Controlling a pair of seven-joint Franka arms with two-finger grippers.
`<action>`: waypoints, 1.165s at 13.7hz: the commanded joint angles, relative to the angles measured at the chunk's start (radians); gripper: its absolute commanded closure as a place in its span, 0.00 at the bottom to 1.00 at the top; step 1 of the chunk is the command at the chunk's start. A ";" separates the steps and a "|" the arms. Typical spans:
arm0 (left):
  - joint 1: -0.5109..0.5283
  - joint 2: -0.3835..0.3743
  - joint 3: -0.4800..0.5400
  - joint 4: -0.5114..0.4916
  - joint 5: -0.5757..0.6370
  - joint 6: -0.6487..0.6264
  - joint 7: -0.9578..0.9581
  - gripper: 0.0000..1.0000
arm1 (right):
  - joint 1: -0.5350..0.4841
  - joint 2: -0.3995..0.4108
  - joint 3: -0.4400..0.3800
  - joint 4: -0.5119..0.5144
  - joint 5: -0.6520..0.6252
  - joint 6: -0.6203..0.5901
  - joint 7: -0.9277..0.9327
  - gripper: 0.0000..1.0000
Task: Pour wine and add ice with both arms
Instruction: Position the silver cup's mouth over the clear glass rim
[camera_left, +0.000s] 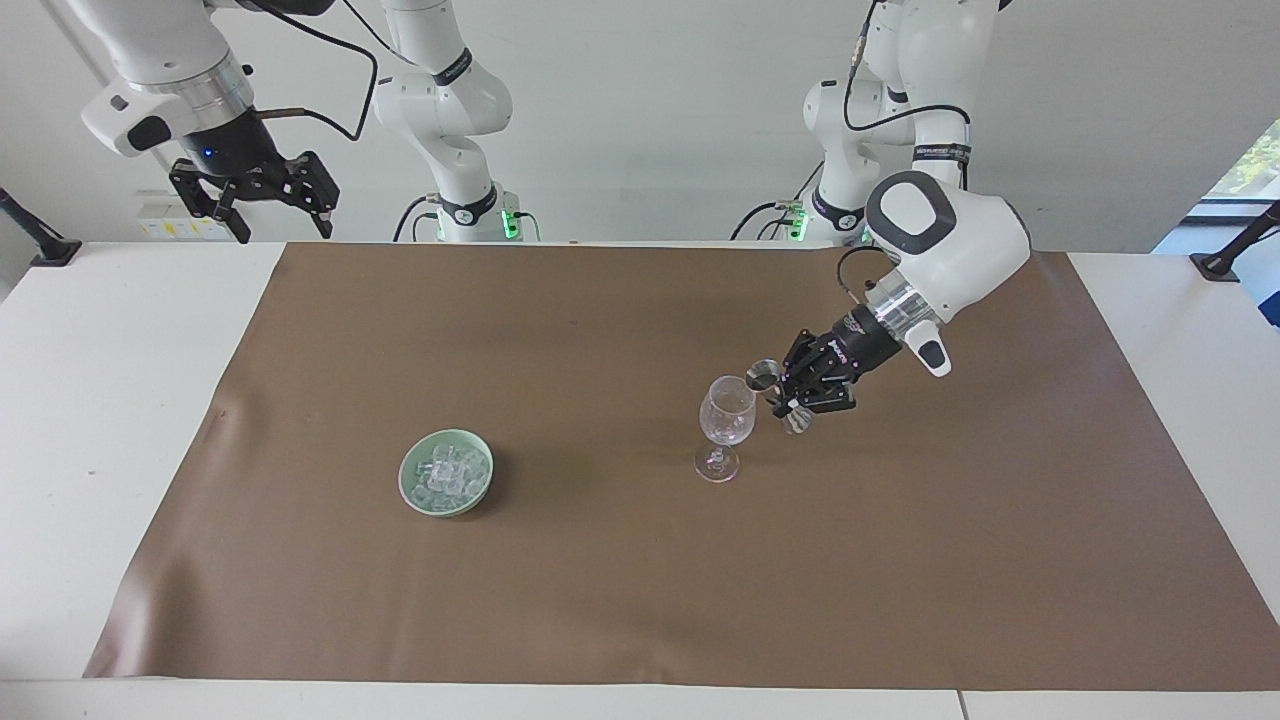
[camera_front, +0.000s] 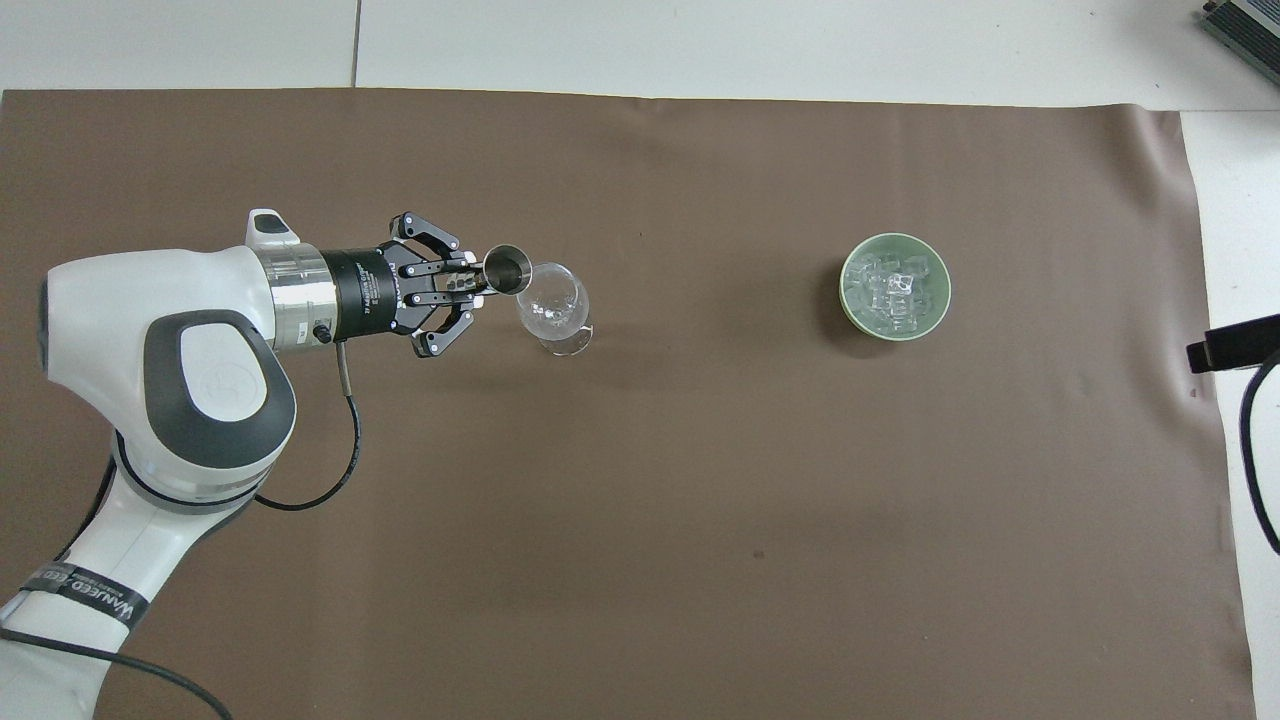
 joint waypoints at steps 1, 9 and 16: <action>-0.022 -0.009 0.014 0.004 0.055 0.025 -0.035 1.00 | 0.007 -0.010 -0.008 -0.011 0.009 -0.002 -0.014 0.00; -0.024 -0.005 0.014 0.018 0.103 0.063 -0.035 1.00 | 0.007 -0.010 -0.008 -0.011 0.009 -0.002 -0.014 0.00; -0.039 0.000 0.014 0.018 0.148 0.118 -0.035 1.00 | 0.007 -0.010 -0.008 -0.011 0.009 -0.002 -0.014 0.00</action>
